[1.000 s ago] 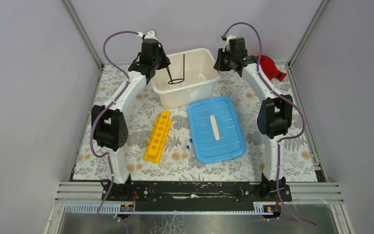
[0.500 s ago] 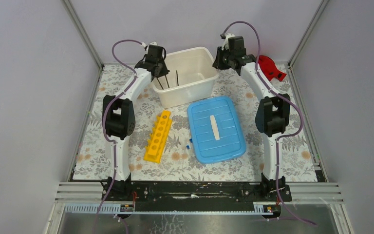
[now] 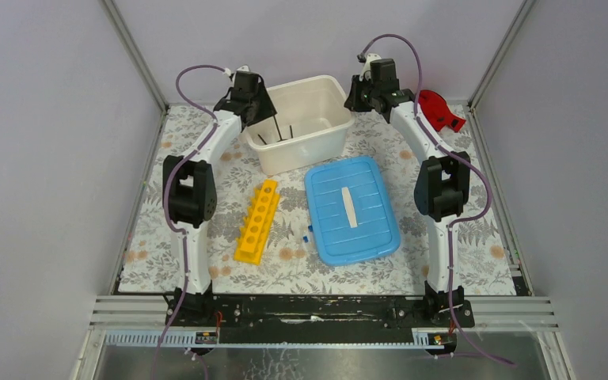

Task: Organize the chemistry lab equipment

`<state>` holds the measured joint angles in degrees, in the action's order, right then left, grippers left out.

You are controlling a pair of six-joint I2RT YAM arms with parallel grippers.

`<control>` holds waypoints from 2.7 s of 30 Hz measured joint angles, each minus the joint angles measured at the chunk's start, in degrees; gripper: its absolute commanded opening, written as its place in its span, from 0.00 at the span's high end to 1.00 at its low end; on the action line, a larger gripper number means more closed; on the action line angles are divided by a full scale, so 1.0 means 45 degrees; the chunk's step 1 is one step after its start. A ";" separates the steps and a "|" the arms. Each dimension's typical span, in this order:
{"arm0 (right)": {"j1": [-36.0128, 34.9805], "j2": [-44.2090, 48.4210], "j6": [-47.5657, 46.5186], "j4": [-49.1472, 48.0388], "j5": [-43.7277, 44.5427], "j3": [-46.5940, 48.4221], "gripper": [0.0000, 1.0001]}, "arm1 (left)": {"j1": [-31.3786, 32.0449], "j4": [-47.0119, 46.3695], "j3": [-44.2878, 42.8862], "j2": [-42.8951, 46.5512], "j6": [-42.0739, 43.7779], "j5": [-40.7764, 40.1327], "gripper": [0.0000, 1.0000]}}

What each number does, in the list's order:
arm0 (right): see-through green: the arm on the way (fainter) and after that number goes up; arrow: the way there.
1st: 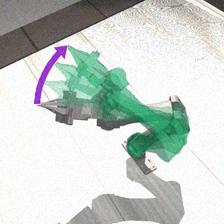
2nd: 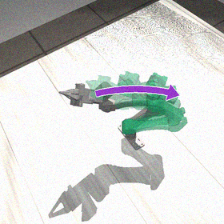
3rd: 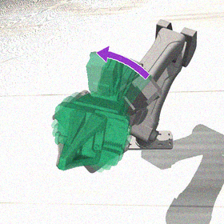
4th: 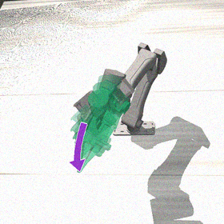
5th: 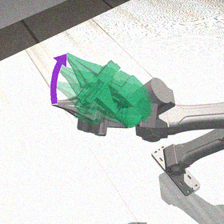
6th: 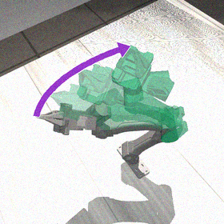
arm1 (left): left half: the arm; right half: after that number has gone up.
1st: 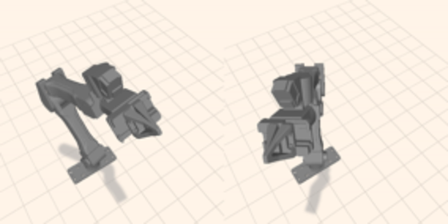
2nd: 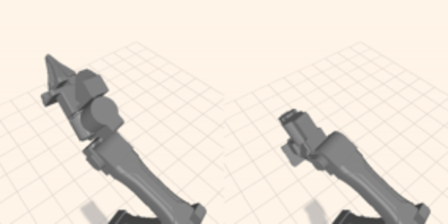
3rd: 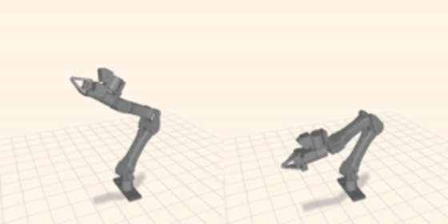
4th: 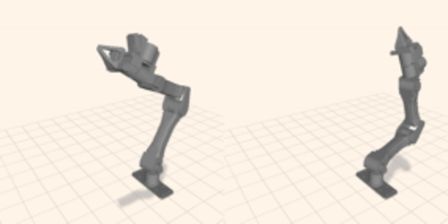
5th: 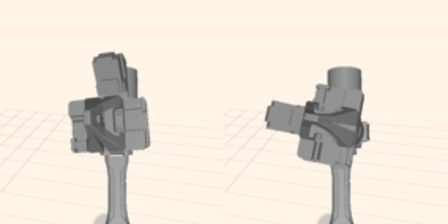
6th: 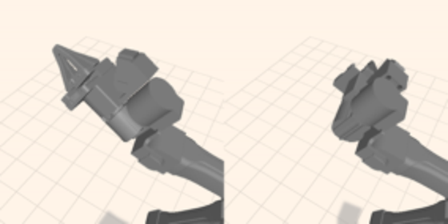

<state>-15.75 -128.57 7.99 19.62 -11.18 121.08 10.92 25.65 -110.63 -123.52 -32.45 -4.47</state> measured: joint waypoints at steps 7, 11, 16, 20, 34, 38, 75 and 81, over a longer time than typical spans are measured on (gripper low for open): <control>0.0000 -0.0418 -0.0010 0.0151 0.0039 0.0656 1.00 | 0.0000 -0.1355 0.2409 0.3385 -0.0136 -0.0243 0.25; 0.0015 -0.0690 0.0015 0.0141 0.0034 0.1020 1.00 | 0.0160 -0.1787 0.3721 0.6445 0.0272 -0.1982 0.21; 0.0015 -0.0719 0.0117 0.0136 0.0029 0.1054 1.00 | 0.0296 -0.1681 0.5561 0.9500 0.1059 -0.4721 0.12; 0.0015 -0.0743 0.0180 0.0170 0.0029 0.1103 1.00 | 0.0214 -0.0593 0.7412 1.0700 0.1292 -0.6635 0.06; 0.0039 -0.0714 0.0316 0.0078 -0.0097 0.1005 0.99 | -0.3638 0.3381 1.0550 1.3153 0.0850 -0.6008 0.02; 0.0117 -0.0452 0.0486 -0.0525 -0.0209 0.0355 0.98 | -0.4818 0.3750 1.1220 1.2536 0.0957 -0.4017 0.02; 0.0427 -0.0034 0.1156 -0.1909 -0.1078 -0.0899 0.97 | -0.5464 0.4167 1.1667 0.7810 0.3453 -0.2181 0.04; 0.0427 -0.0034 0.1156 -0.1909 -0.1078 -0.0899 0.96 | -0.5464 0.4012 1.1662 0.6931 0.3580 -0.2181 0.11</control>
<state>-13.82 -128.73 13.19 11.03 -16.03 117.03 -13.67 43.70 -58.15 -92.33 -16.34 -14.28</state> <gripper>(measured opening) 0.217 0.918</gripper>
